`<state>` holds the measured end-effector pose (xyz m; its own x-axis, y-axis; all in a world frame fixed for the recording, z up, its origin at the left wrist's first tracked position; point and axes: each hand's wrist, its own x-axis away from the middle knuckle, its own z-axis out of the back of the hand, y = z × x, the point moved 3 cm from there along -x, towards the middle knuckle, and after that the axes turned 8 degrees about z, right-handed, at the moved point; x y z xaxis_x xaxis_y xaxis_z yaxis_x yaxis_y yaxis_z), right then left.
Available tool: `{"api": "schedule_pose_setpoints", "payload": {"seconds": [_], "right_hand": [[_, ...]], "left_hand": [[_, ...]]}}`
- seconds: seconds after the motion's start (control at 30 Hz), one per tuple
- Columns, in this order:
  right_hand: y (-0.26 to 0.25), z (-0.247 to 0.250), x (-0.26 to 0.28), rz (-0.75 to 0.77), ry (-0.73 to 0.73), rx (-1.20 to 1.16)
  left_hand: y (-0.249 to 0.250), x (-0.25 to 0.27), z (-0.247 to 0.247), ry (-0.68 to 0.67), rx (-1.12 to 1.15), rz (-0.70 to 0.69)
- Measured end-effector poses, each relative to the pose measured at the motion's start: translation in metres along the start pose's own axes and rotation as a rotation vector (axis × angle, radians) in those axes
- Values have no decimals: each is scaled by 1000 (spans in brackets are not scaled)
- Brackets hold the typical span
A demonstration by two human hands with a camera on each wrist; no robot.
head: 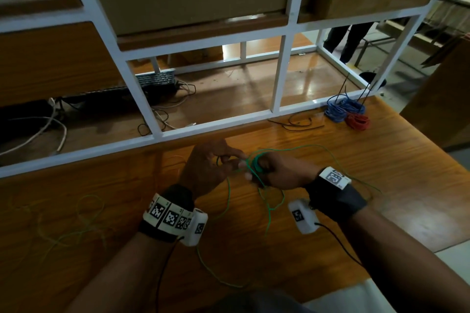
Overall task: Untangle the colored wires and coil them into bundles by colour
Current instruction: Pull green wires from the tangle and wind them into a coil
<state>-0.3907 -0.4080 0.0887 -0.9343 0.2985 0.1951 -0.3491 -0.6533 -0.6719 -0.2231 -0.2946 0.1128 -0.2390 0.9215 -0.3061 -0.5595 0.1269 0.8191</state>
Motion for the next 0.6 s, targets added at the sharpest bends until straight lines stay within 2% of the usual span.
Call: {"api": "schedule_pose_setpoints", "payload": {"seconds": [0.07,0.1,0.17,0.23,0.27,0.3,0.37,0.43,0.47,0.5,0.57,0.6], "right_hand": [[-3,-7,4,-15,-147,-275],[-4,-8,7,-5,-207,-397],[1,-10,11,12,-249,-481],[13,-12,10,-9,-177,-480],[18,-12,10,-21,-100,-512],[22,-12,10,-42,-2,-578],[33,-9,12,-91,198,-669],[41,-2,15,-108,300,-513],[42,2,16,-84,330,-414],[43,5,17,-52,362,-329],[43,10,21,-6,414,-231],[39,12,23,17,428,-198]], "left_hand": [[3,3,0,102,-10,-37],[3,5,1,154,45,-10],[-1,4,8,225,423,183],[-11,2,17,146,821,375],[-14,2,22,57,934,404],[-15,3,26,-56,1047,396],[-12,8,30,-198,1187,326],[-16,17,29,-213,1152,444],[-21,19,26,-226,984,521],[-30,19,24,-244,706,564],[-34,18,18,-419,203,528],[-33,21,16,-533,97,476]]}}
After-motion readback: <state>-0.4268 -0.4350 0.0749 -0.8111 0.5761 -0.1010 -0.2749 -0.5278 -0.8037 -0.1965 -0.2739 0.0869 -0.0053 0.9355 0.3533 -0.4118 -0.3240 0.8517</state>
